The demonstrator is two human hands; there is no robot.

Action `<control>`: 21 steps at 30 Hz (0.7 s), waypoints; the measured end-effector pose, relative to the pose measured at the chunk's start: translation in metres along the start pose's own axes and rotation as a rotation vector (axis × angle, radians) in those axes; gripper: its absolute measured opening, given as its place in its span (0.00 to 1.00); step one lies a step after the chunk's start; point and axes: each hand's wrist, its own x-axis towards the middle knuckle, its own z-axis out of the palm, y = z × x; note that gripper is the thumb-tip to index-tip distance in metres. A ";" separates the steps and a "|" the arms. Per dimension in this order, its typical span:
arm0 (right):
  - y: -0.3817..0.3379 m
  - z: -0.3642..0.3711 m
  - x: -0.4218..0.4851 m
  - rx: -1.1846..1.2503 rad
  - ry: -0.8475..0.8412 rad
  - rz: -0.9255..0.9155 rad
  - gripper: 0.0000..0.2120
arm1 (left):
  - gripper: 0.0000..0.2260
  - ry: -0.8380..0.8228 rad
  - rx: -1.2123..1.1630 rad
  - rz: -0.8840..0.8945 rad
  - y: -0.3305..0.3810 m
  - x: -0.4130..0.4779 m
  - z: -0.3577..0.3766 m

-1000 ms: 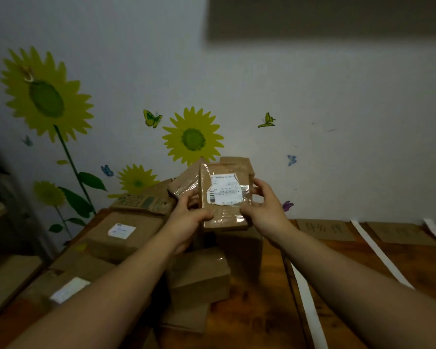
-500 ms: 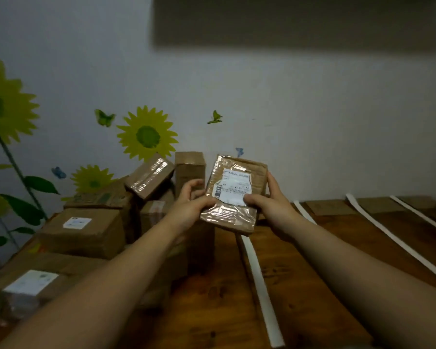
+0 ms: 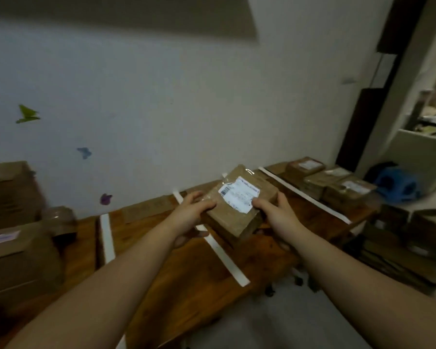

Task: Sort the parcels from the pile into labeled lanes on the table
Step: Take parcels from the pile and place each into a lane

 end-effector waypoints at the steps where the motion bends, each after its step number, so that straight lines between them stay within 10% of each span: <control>1: 0.002 -0.017 0.006 0.012 0.030 0.016 0.33 | 0.21 -0.031 -0.011 -0.041 -0.002 0.009 0.018; 11: 0.018 -0.121 0.095 -0.325 0.094 -0.054 0.26 | 0.31 0.032 -0.125 -0.058 -0.009 0.132 0.118; 21: 0.026 -0.156 0.252 -0.475 -0.006 -0.046 0.40 | 0.36 -0.104 -0.024 -0.081 -0.013 0.297 0.151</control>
